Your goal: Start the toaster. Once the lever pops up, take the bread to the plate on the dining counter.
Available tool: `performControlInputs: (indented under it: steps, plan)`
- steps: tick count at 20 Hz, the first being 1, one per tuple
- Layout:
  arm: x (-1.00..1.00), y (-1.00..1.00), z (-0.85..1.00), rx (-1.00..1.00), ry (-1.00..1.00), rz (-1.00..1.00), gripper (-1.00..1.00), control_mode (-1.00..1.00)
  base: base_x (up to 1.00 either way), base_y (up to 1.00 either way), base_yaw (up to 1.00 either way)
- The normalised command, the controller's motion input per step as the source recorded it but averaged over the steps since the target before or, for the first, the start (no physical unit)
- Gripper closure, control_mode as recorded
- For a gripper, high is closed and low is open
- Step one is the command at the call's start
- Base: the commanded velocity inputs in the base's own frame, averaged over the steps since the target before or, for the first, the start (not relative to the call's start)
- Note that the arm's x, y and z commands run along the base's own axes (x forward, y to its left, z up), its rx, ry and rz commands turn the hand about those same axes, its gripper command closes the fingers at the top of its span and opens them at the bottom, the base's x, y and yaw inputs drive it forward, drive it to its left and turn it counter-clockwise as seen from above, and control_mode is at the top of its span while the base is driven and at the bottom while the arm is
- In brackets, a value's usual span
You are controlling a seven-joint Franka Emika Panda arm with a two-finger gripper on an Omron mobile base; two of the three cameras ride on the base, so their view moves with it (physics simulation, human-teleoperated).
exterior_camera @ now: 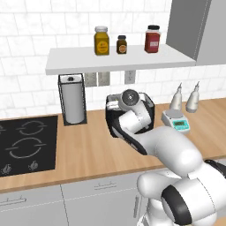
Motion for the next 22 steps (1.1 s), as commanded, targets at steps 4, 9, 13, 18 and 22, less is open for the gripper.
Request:
performControlInputs:
  steps: [4, 9, 13, 18, 22]
  plan:
    - [0.00, 0.00, 0.00, 0.00, 0.00, 0.00, -1.00, -1.00, 0.00, 0.00, 0.00]
    - [0.00, 0.00, 0.00, 0.00, 0.00, 0.00, -1.00, -1.00, 0.00, 0.00, 0.00]
    - [0.00, 0.00, 0.00, 0.00, 0.00, 0.00, -1.00, -1.00, 0.00, 0.00, 0.00]
    - [0.00, 0.00, 0.00, 0.00, 0.00, 0.00, -1.00, -1.00, 0.00, 0.00, 0.00]
    - [0.00, 0.00, 0.00, 0.00, 0.00, 0.00, -1.00, -1.00, 0.00, 0.00, 0.00]
